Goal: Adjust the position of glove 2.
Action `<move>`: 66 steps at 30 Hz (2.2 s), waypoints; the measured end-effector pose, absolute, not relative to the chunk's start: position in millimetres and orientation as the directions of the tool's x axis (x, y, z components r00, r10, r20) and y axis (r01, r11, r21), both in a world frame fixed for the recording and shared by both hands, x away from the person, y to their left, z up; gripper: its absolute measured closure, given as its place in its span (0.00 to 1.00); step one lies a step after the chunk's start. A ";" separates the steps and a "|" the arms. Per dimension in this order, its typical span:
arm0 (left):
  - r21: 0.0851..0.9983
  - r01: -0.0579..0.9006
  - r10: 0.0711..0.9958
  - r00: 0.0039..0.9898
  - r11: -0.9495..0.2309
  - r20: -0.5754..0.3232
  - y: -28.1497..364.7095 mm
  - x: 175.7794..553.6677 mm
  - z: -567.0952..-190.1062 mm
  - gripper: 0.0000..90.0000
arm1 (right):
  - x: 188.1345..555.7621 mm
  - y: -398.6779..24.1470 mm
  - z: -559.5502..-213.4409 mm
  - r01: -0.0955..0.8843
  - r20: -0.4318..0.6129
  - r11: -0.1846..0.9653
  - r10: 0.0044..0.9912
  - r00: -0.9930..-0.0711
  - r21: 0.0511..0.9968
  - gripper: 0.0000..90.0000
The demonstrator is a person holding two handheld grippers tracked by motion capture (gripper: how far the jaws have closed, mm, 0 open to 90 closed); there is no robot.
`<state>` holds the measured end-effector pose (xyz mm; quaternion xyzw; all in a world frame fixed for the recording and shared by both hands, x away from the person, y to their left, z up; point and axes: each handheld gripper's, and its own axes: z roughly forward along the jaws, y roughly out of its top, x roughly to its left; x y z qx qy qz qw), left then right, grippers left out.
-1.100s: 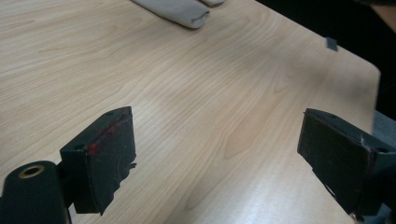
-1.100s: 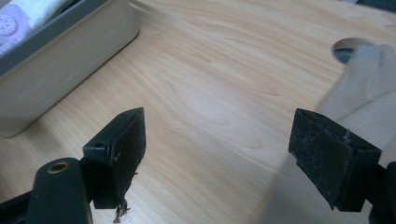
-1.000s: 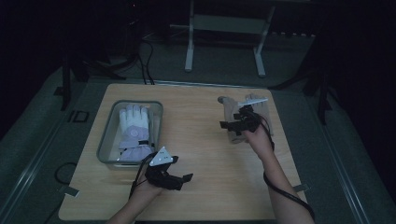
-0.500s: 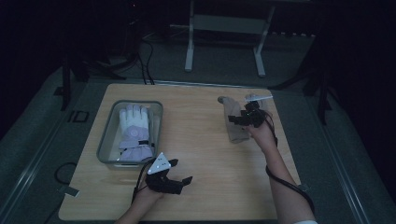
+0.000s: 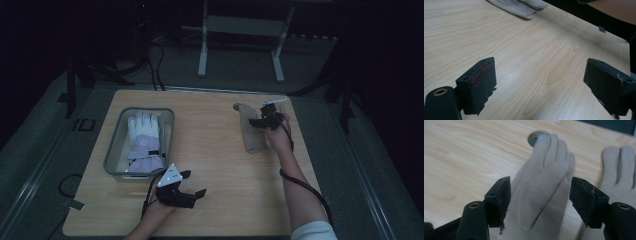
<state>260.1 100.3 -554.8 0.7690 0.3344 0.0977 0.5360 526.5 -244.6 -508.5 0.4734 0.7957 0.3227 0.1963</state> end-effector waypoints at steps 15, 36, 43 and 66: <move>0.889 0.404 0.601 0.772 -0.215 -0.206 95.1 257.2 -558.1 0.13 | 538.9 -224.4 -544.5 0.682 -0.060 0.366 0.902 -0.428 0.633 0.58; 0.889 0.407 0.629 0.752 -0.208 -0.197 96.5 257.9 -557.5 0.13 | 479.8 -201.9 -500.8 0.720 0.222 0.142 0.895 -0.386 0.680 0.89; 0.902 0.381 0.639 0.750 -0.205 -0.171 97.4 257.5 -552.9 0.13 | 428.9 -187.0 -488.1 0.675 0.221 0.150 0.875 -0.431 0.722 0.89; 0.928 0.337 0.651 0.742 -0.158 -0.158 104.6 253.9 -560.1 0.13 | 361.4 -180.6 -548.1 0.702 0.159 0.234 0.881 -0.446 0.673 0.85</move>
